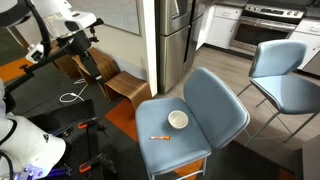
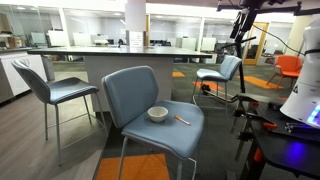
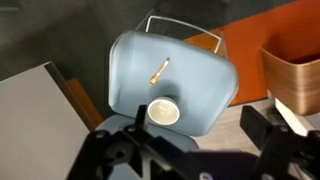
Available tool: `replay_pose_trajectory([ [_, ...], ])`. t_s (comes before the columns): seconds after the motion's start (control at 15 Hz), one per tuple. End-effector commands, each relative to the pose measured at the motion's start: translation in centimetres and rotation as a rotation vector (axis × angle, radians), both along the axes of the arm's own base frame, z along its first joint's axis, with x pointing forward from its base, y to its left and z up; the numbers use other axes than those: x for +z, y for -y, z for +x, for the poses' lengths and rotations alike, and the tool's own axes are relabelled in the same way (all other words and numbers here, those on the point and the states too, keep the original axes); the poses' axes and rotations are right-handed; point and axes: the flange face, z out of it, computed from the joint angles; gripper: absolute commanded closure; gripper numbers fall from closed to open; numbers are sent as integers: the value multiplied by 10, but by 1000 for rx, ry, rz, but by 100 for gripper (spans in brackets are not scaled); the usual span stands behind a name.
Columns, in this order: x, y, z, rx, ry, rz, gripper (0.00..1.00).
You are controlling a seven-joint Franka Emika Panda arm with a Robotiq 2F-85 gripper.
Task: Put the orange marker inside the white bowl
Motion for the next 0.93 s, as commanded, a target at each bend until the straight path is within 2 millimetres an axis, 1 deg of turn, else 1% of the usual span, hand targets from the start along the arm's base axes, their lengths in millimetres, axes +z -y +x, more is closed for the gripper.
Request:
replay_pose_trajectory([
  [0.0, 0, 0, 0, 0, -1, 0, 0],
  [0.13, 0, 0, 0, 0, -1, 0, 0],
  [0.2, 5, 3, 5, -7, 3, -2, 0],
  [0.33, 18, 15, 24, -13, 8, 10, 0],
  [0.4, 24, 25, 35, -18, 11, 21, 0],
  [0.53, 27, 51, 62, -41, -9, 45, 0],
  [0.67, 16, 80, 93, -44, -40, 79, 0],
  [0.8, -5, 106, 125, -34, -76, 107, 0],
  [0.87, -20, 116, 142, -26, -90, 118, 0],
])
